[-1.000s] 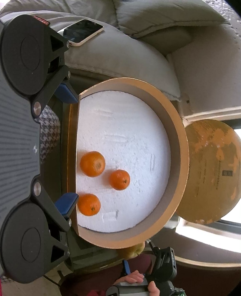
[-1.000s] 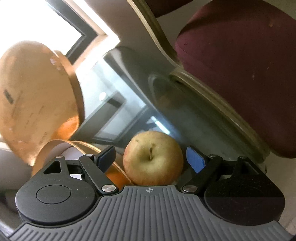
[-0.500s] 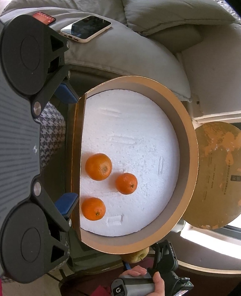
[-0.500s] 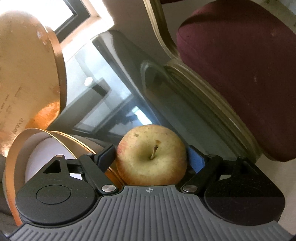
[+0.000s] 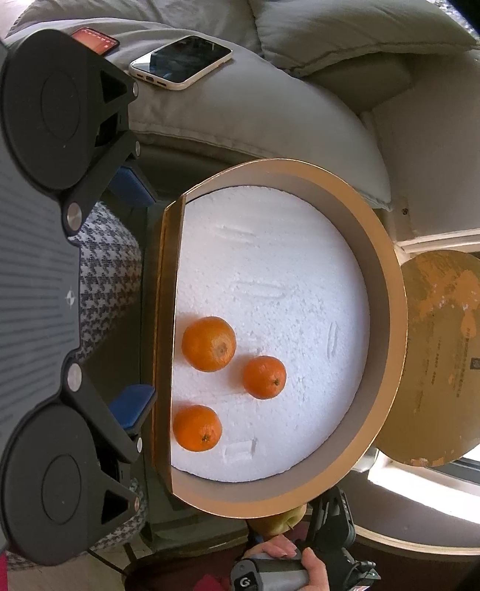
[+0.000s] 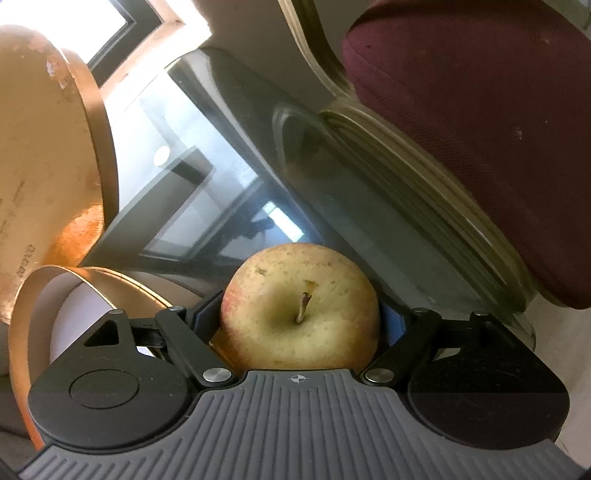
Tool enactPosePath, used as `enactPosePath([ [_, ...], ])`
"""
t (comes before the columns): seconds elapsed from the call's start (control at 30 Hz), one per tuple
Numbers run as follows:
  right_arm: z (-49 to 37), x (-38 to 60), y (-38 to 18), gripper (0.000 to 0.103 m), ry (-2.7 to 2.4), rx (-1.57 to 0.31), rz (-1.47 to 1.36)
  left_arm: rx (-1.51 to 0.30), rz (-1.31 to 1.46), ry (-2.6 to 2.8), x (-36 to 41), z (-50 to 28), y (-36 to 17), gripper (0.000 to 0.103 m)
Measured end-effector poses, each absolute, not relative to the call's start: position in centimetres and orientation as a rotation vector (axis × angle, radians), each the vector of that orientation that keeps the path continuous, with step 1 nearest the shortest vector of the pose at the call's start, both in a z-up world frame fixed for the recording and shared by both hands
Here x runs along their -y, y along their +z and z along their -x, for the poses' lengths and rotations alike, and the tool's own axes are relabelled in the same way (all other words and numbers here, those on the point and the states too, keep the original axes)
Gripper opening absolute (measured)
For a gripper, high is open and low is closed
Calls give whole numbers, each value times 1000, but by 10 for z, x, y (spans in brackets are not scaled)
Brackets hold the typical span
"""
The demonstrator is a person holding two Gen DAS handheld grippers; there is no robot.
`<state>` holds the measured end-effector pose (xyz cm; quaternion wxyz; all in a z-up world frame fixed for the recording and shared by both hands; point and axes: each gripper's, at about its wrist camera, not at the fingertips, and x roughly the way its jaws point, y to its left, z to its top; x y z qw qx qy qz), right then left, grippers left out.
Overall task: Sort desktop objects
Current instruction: 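Lift the apple with the right gripper over the box and lower it onto the foam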
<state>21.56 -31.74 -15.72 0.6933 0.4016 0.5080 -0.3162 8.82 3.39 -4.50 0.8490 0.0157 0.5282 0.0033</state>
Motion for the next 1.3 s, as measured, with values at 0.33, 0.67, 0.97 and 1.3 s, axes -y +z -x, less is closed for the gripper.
enactPosePath([
  [0.33,-179,328,-125,84,-671,-1019,-876,-1078,-22,-7,-37,-76,-37,103],
  [0.67,-194,229,-36,84,-347,-930,-659,-964,24,76,-68,-67,-22,103],
  [0.97,-245,99,-71,84,-8,-1060,-519,-973,142,306,-140,-67,-32,103],
  [1.3,-286,31,-125,84,-1,-1210,-299,-1042,180,287,-157,-67,-48,103],
])
